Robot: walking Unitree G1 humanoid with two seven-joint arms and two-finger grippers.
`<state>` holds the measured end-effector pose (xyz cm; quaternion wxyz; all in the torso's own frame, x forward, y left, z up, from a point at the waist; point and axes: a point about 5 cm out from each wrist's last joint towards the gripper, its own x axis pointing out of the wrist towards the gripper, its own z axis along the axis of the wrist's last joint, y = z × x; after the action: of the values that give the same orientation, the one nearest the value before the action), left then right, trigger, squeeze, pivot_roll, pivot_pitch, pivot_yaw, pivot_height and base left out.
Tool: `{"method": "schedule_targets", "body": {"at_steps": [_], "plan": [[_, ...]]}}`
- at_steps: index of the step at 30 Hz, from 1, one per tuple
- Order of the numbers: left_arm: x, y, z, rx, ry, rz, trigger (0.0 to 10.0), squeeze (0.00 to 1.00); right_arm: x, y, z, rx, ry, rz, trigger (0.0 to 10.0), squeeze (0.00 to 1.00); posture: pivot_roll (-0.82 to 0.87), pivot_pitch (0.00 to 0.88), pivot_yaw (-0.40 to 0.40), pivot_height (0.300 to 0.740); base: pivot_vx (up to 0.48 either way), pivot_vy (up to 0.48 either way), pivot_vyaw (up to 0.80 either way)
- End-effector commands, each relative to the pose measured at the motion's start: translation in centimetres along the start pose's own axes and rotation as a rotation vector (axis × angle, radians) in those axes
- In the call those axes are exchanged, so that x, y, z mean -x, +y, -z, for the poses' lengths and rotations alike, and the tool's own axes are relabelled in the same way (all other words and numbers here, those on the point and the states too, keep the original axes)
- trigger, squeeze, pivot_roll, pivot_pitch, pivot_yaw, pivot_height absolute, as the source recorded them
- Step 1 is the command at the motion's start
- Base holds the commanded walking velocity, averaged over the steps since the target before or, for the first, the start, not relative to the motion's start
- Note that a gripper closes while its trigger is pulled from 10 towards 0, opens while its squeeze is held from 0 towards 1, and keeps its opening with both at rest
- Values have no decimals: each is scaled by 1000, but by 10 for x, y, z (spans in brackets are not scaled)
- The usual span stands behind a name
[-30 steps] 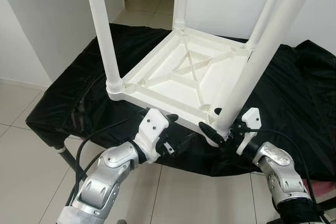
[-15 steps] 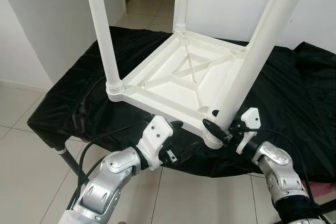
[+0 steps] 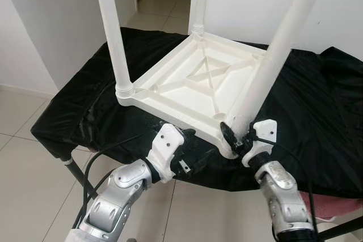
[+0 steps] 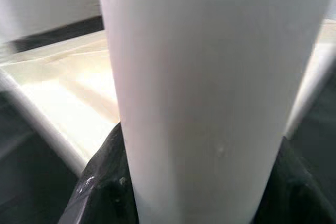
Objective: Building children table
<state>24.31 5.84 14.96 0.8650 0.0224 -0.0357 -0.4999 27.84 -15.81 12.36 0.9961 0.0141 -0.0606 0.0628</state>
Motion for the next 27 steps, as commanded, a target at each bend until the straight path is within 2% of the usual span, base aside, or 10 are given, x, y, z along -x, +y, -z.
{"method": "schedule_targets", "body": {"at_steps": [1,4,5,10,15,16,17,18,23,27], "plan": [[2,2,3,-7,19,-24,10000,0,5,-13,3,-15,15,197,10000,0,9,36,-28,740,0,0,0],[5,7,3,-26,25,-46,10000,0,4,-9,2,-54,2,309,10000,0,10,36,-22,740,0,0,0],[8,11,2,-22,28,-59,10000,0,2,2,-3,-72,-15,296,10000,0,9,39,-20,740,0,0,0],[10,15,3,-26,34,-64,10000,0,1,14,-5,-56,-14,243,10000,0,8,39,-22,740,0,0,0],[9,16,3,-28,36,-62,10000,0,1,13,-5,-59,-17,223,10000,0,-1,39,-22,740,0,0,0],[9,16,3,-28,35,-62,10000,0,0,13,-6,-55,-22,208,10000,243,-5,37,-22,740,0,0,0],[9,16,3,-28,35,-62,10000,0,0,13,-6,-55,-22,208,10000,243,-5,37,-22,740,0,0,0],[8,15,3,-26,34,-61,10000,0,0,14,-7,-59,-33,188,10000,1000,-12,40,-21,740,0,0,0],[6,13,4,-21,34,-45,10000,0,0,16,-14,-17,-68,140,10000,1000,-23,49,-29,740,0,0,0],[6,7,6,-8,44,7,10000,0,4,7,-19,-3,-79,-16,10000,1000,-28,56,-29,740,0,0,0]]}}
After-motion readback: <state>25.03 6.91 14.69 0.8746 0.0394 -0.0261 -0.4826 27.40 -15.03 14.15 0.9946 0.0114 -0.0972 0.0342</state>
